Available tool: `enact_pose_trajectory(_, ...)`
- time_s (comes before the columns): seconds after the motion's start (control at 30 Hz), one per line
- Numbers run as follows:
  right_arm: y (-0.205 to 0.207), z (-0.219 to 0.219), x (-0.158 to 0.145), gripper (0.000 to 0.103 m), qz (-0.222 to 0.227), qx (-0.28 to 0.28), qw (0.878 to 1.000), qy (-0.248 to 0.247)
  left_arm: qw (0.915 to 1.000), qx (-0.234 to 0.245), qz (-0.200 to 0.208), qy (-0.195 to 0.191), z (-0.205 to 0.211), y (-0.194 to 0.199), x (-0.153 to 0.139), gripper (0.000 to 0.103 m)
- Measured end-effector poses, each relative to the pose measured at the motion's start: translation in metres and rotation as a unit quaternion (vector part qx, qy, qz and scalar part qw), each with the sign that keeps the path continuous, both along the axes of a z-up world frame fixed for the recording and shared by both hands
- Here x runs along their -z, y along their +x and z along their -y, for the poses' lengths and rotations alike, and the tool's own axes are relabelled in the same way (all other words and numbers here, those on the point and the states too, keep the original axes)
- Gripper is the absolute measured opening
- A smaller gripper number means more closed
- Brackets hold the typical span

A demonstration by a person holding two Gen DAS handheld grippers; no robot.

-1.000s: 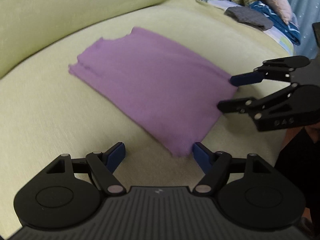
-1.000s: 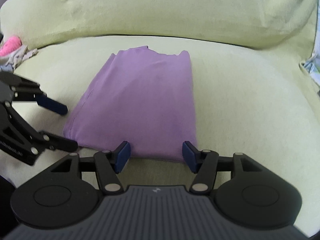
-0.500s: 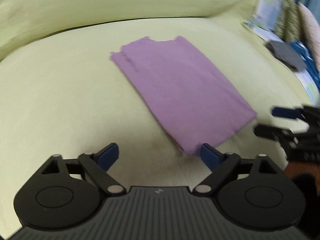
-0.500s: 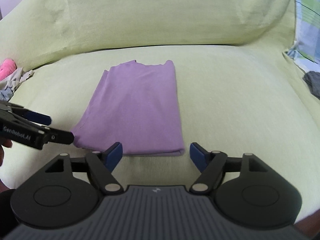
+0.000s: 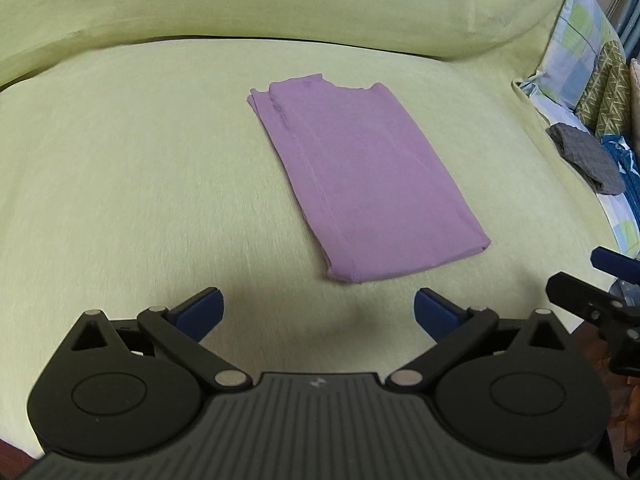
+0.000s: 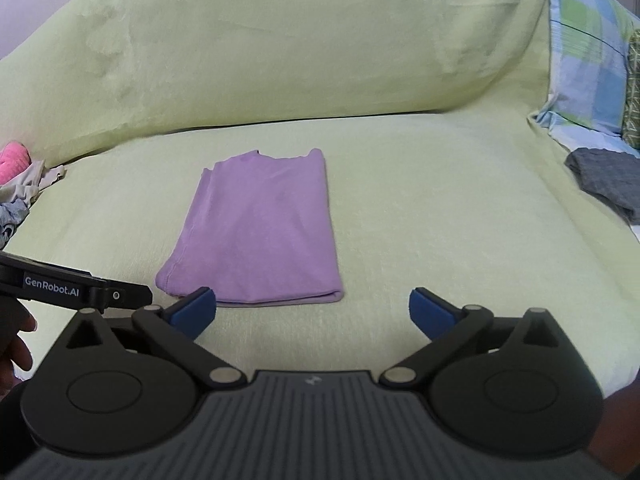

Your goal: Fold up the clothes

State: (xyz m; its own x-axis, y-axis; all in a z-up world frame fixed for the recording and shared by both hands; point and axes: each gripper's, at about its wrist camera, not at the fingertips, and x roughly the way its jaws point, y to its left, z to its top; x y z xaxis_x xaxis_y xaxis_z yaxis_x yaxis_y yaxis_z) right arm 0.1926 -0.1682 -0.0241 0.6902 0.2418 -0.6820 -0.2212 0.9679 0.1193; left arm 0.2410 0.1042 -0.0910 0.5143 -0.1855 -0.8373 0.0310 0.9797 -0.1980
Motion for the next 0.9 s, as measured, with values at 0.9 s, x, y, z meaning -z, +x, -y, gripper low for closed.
enact_pose_trajectory(0.9,-0.048,0.009,-0.03,0.102,0.037,0.007,0.999,0.005,0.9813,-0.147,0.101,-0.072,-0.01,-0.068,-0.044,0.102)
